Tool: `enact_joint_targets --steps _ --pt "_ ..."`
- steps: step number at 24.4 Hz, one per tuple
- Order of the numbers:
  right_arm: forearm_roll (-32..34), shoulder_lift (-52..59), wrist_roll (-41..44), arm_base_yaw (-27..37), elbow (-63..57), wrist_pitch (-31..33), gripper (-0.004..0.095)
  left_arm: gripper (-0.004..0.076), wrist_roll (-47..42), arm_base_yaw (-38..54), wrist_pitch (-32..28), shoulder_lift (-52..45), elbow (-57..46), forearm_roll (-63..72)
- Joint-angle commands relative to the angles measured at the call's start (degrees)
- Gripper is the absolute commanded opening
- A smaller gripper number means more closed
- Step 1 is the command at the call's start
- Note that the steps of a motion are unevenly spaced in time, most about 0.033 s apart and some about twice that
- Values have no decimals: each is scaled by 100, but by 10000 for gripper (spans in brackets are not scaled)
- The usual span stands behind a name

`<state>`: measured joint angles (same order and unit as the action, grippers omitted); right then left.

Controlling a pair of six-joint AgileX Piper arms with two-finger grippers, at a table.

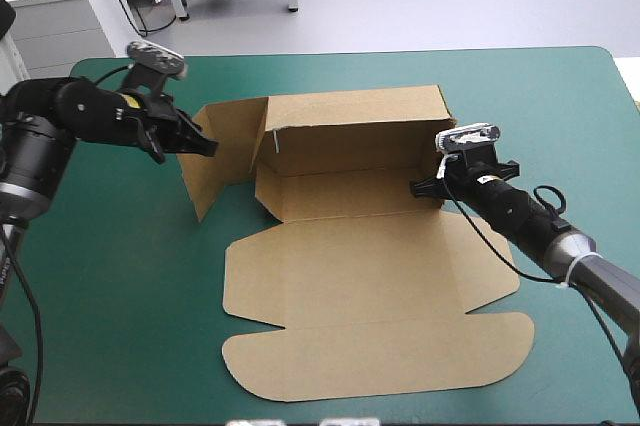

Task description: Fold the box

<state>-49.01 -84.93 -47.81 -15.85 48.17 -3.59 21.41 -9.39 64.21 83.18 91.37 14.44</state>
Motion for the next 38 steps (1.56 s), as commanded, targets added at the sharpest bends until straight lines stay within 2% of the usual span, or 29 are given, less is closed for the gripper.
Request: enact_joint_targets --steps 1,6,12,15,19,21,23,26,29,30,33,38 --pt "-7 191 -79 27 212 -99 -17 -9 -80 911 -114 -291 -112 774" --pt "-7 191 -79 27 212 -63 -17 -9 40 2263 -387 -392 -1159 1496" --pt "-7 191 -79 27 212 -25 -17 -9 584 3405 -762 -404 -2431 2431" --pt "-7 191 -79 27 212 41 -17 -9 1075 3710 -871 -416 -2769 3176" --pt "-7 191 -86 86 419 529 -4 -9 1093 3710 -1024 -416 -2797 3229" --pt "37 191 195 373 820 1321 5 -9 1093 3710 -1024 -416 -2797 3229" --pt "205 191 377 526 1012 1710 5 -9 1093 3710 -1024 -416 -2797 3229" --pt "1010 191 1315 690 1397 2303 5 -9 1093 3710 -1024 -416 -2797 3229" --pt "2463 191 2985 708 2110 3241 5 -9 1093 3710 -1037 -416 -2797 3229" --pt "2702 191 3277 708 2303 3514 5 -9 1093 3710 -1051 -416 -2797 3229" --pt "3090 191 3740 708 2821 4323 5 -9 1093 3710 -1059 -416 -2797 3229" --pt "3368 125 4315 708 3497 5308 5 -9 1004 3710 -1073 -416 -2797 3229"
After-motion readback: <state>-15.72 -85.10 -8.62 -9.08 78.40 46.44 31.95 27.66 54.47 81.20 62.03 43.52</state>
